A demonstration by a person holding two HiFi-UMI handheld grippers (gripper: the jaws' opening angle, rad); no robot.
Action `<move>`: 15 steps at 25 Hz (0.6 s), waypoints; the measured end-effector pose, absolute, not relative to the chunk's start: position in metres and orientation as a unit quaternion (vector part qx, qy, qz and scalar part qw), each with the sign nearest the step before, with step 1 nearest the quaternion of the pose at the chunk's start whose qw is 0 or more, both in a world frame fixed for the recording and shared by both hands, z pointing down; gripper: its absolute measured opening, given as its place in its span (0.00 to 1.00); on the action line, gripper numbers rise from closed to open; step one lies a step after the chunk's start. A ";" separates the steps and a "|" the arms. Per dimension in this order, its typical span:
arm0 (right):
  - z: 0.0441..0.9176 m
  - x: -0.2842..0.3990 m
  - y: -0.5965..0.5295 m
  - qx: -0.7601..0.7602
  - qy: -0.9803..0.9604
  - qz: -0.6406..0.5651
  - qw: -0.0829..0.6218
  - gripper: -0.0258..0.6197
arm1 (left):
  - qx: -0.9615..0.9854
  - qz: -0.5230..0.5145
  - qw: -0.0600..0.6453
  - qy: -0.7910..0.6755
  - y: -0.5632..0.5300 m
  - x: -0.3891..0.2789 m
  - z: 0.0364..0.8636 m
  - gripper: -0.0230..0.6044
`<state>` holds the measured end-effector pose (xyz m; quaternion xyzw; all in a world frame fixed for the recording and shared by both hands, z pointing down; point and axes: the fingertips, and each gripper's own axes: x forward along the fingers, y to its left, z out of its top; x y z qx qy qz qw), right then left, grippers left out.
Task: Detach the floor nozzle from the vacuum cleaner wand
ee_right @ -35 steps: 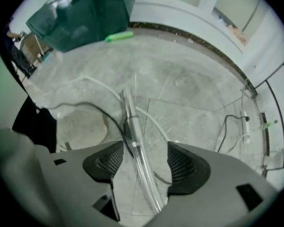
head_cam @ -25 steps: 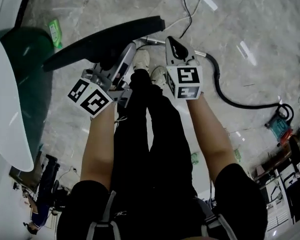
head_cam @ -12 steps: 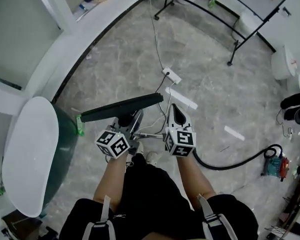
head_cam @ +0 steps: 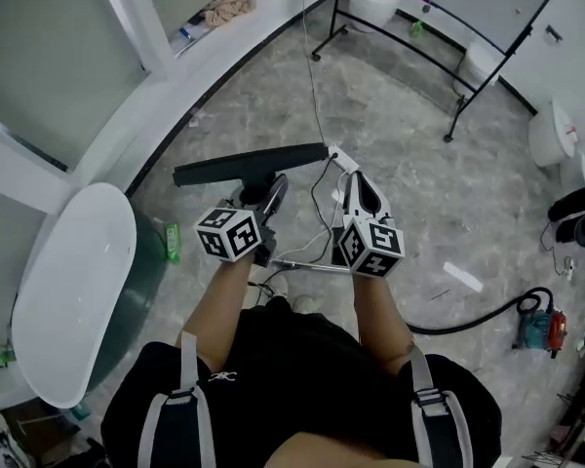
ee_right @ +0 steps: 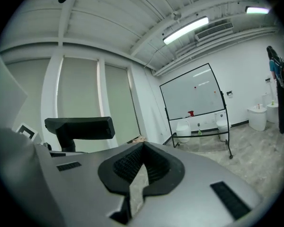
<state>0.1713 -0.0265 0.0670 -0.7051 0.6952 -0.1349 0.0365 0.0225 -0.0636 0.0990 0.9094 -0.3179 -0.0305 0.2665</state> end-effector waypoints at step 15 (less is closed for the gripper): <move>0.026 0.154 -0.018 -0.681 0.725 -0.094 0.031 0.06 | 0.913 -0.066 0.234 -0.328 -0.055 0.007 0.039 0.24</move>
